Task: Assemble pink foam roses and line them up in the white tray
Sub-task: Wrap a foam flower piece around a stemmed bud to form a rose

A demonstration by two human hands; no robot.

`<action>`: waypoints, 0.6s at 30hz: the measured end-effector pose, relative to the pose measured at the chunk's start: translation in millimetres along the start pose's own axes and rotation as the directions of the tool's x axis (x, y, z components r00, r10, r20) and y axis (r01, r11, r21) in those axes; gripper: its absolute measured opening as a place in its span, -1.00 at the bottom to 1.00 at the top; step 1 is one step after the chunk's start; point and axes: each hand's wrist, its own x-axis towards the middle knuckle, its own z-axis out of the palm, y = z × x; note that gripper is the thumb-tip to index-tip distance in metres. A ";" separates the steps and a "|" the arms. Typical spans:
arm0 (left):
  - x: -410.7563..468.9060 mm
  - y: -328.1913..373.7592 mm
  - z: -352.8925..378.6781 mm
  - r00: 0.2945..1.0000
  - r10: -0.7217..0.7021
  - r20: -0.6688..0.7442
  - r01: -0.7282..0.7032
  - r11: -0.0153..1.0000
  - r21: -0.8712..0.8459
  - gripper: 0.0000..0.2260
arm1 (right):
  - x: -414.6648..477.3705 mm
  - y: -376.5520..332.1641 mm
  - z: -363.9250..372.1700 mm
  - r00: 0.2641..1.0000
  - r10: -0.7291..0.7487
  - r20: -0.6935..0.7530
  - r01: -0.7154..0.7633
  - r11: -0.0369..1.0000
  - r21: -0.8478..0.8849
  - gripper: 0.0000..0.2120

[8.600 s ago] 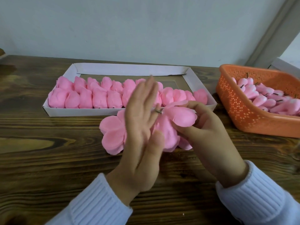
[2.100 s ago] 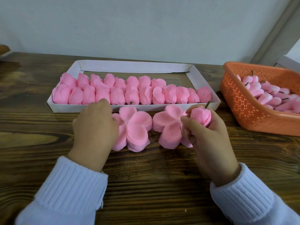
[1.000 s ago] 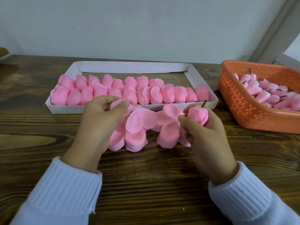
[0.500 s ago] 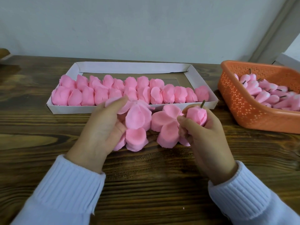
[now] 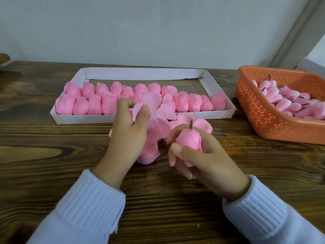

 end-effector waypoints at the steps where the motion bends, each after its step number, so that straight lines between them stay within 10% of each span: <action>1: -1.6 1.5 1.7 0.998 0.060 0.019 -0.060 0.998 0.022 -0.80 | 0.0 -0.5 1.3 0.998 0.053 0.041 -0.054 0.998 0.014 -0.81; 18: -26.6 19.5 10.6 0.944 0.219 0.245 -0.174 0.966 -0.194 -0.85 | 3.0 -1.8 -1.0 0.951 0.299 0.073 -0.306 0.944 0.120 -0.75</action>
